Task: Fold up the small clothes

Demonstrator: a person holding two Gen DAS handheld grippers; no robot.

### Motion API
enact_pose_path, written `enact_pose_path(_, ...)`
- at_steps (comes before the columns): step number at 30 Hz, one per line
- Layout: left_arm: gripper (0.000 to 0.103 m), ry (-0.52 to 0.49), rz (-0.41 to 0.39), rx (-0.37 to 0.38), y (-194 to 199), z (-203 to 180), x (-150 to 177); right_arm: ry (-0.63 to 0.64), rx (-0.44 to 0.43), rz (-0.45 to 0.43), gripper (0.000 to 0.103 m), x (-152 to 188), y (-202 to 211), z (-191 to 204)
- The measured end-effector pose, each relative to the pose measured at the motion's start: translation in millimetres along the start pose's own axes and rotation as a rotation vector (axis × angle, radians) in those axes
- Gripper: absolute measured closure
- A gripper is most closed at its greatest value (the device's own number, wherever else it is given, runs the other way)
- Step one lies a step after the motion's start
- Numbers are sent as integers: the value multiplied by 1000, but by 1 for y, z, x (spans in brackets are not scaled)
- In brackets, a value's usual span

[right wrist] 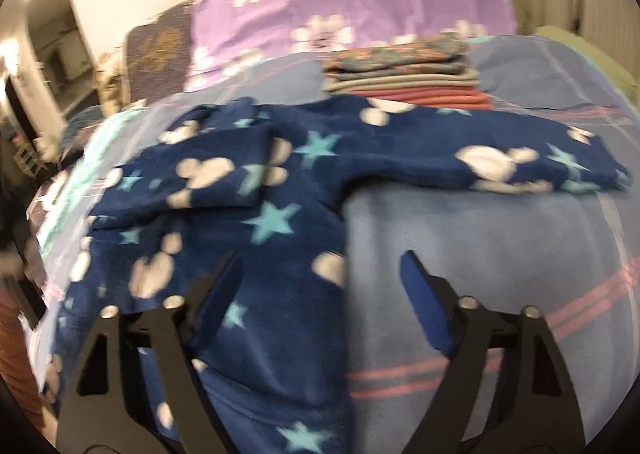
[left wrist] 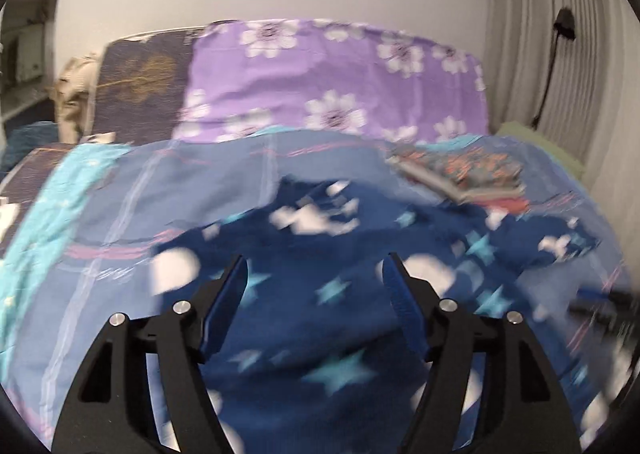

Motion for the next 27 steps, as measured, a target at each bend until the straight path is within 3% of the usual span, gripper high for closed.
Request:
enact_pose_path(7, 31, -63, 198, -201, -6, 56, 70, 9, -165, 118, 32, -34, -76, 27)
enact_pose_path(11, 31, -7, 285, -273, -27, 86, 85, 46, -137, 163, 31, -47, -128, 43)
enact_pose_path(16, 31, 0, 285, -363, -44, 101, 76, 38, -110, 198, 28, -54, -176, 55)
enact_pose_path(17, 31, 5, 286, -369, -47, 103, 76, 40, -106, 195, 32, -55, -181, 59)
enact_pose_path(18, 33, 0, 288, -378, -50, 104, 77, 60, -110, 191, 60, -58, -186, 67)
enact_pose_path(19, 42, -8, 295, -380, -52, 104, 78, 77, -133, 198, 80, -60, -187, 73)
enact_pose_path(20, 52, -8, 305, -362, -55, 103, 81, 78, -162, 214, 90, -64, -188, 80)
enact_pose_path(22, 62, -17, 305, -349, -54, 99, 82, 47, -220, 151, 91, -83, -168, 90)
enact_pose_path(24, 64, -38, 303, -358, -52, 94, 82, 40, -269, 47, 92, -106, -135, 95)
enact_pose_path(27, 64, -33, 298, -368, -51, 95, 83, 43, -240, -25, 92, -126, -111, 86)
Point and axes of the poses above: each gripper's, at about its wrist camera, not at the fingertips, and y roughly against the way its jaws point, z to its left, x to its underside, the point moved 2 cm from there along -y, roughly the way its jaws point, and after that the axes turned 8 degrees about -z, right-handed, at the moved point
